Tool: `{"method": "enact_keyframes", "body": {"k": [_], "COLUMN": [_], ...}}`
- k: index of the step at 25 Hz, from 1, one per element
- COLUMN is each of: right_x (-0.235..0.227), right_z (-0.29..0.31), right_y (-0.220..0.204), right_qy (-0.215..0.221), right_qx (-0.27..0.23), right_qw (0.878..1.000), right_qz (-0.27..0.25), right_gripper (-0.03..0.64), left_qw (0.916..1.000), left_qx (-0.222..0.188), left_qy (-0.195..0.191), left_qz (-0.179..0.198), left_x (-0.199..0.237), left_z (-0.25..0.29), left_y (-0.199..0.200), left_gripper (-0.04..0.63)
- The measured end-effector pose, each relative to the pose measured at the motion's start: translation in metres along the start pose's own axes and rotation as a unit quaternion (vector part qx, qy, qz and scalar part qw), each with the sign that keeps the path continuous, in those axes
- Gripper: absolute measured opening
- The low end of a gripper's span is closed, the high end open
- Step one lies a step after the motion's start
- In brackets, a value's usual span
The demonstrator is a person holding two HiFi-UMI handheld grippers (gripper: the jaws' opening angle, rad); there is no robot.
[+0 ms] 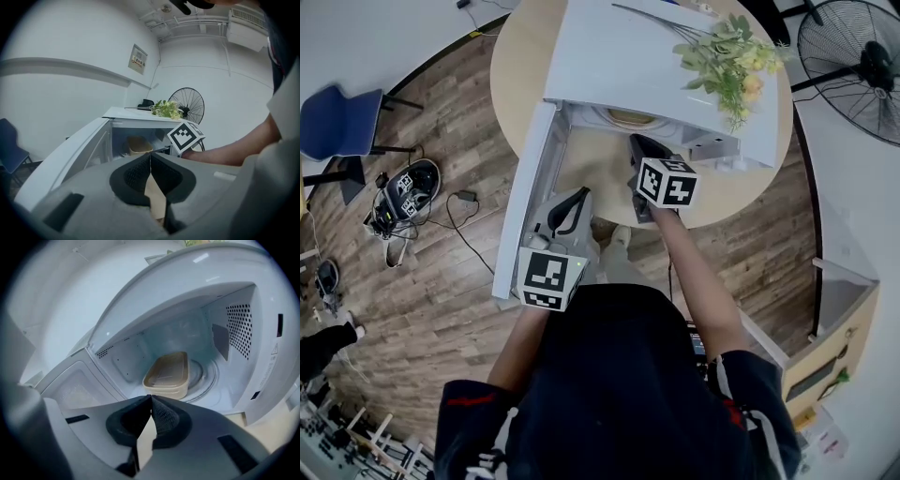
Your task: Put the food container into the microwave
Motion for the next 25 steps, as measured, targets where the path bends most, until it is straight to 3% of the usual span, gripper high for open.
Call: {"method": "enact_keyframes", "body": {"k": [9,25], "right_x": [0.016,0.037], "right_z": [-0.055,-0.162], "right_y": [0.010,0.080], "right_qy": [0.036,0.036], "right_qx": [-0.030,-0.143], "right_qw": [0.999,0.983], "right_qz": [-0.003,-0.109], "right_gripper": [0.011,0.011], "left_qw": [0.9988,0.9932], "left_qx": [-0.030,-0.091], "left_qy": [0.002,-0.016], "left_qz": [0.040,0.071], "left_x": [-0.013,-0.039], "left_z": [-0.002,-0.015], "left_y": [0.019,0.073], "left_gripper": [0.018,0.018]}}
Point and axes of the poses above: the fingertips, and each gripper's own axes: z forward along the fingers, x to its left, y out of its top, the point moved 8 cm from there along -z, backward along the fingers, and after that the axes turned 9 degrees about -z, right-handed, at the moved point
